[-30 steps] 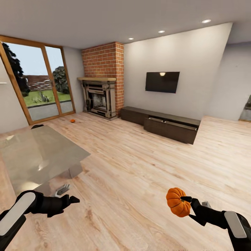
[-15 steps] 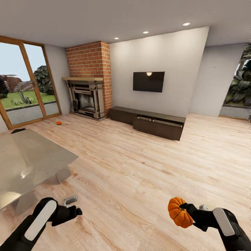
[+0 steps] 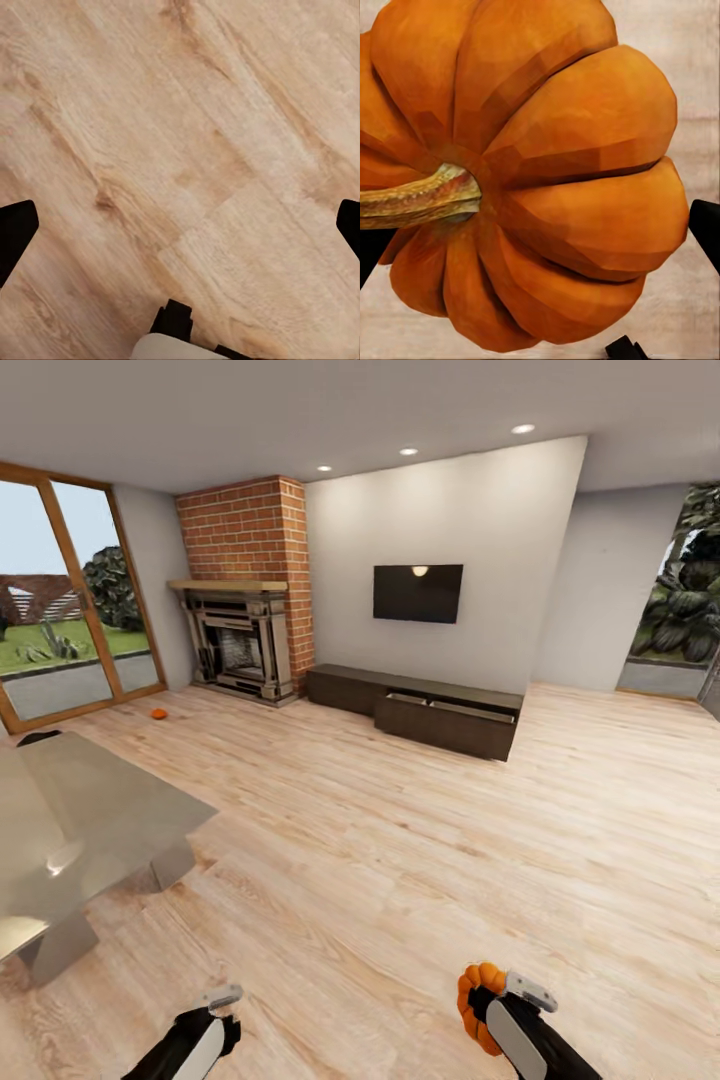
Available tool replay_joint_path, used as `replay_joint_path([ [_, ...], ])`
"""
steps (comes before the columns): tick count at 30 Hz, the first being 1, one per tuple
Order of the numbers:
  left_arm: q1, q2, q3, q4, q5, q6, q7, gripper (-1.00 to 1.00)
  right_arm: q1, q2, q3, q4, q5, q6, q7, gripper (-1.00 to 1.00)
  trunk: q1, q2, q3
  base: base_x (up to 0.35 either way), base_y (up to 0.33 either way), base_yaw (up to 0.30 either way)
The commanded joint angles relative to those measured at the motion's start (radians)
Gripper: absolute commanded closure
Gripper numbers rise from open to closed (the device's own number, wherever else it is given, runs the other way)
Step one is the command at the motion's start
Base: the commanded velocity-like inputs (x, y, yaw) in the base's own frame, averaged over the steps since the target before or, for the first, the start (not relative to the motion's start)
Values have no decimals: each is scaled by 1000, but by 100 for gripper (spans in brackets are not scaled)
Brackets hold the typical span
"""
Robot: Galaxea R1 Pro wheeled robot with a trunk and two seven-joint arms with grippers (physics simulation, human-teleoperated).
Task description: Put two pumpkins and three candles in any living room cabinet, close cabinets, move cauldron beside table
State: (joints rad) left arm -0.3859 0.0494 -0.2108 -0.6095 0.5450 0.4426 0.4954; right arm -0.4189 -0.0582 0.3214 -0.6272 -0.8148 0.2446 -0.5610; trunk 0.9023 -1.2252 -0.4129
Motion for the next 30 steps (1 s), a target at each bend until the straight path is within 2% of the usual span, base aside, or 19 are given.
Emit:
replay_joint_path([
  [1,-1,-11,-23,38,-1,-41,9,-100,-1,0,20,14,-4,-19,-8,100,0,-1,-1,0,0,-213],
  [3,-1,-41,-58,97,-19,-104,9,-100,-1,0,31,39,-8,-46,-6,100,0,-1,-1,0,0,-247],
  [4,-1,-65,-83,119,-27,-139,8,-100,-1,0,35,60,-10,-63,-4,100,0,-1,-1,0,0,-264],
  [7,-1,-107,-110,138,-35,-171,7,-100,-1,-7,35,98,-13,-89,-1,100,0,-1,-1,0,0,-273],
  [8,-1,-112,-113,139,-36,-174,7,-100,-1,-10,35,102,-14,-91,0,100,0,-1,-1,0,0,-277],
  [17,-1,-120,-120,141,-39,-178,6,-100,-1,-15,34,129,-15,-99,3,100,0,-1,-3,68,0,-221],
  [20,-1,-121,-123,143,-46,-177,6,-100,-1,-10,35,173,-15,-151,4,100,0,-1,-3,318,0,-25],
  [21,-1,-122,-145,143,-59,-178,6,-100,-1,-7,37,182,-12,-169,4,100,0,-1,-3,343,0,-5],
  [25,-1,-123,-211,143,-71,-180,8,-100,-1,-4,38,187,-6,-180,4,100,0,-1,-3,348,0,-2],
  [30,-1,-123,-222,143,-72,-181,8,-100,-1,-2,36,187,-13,-182,3,100,0,-1,-3,350,0,0],
])
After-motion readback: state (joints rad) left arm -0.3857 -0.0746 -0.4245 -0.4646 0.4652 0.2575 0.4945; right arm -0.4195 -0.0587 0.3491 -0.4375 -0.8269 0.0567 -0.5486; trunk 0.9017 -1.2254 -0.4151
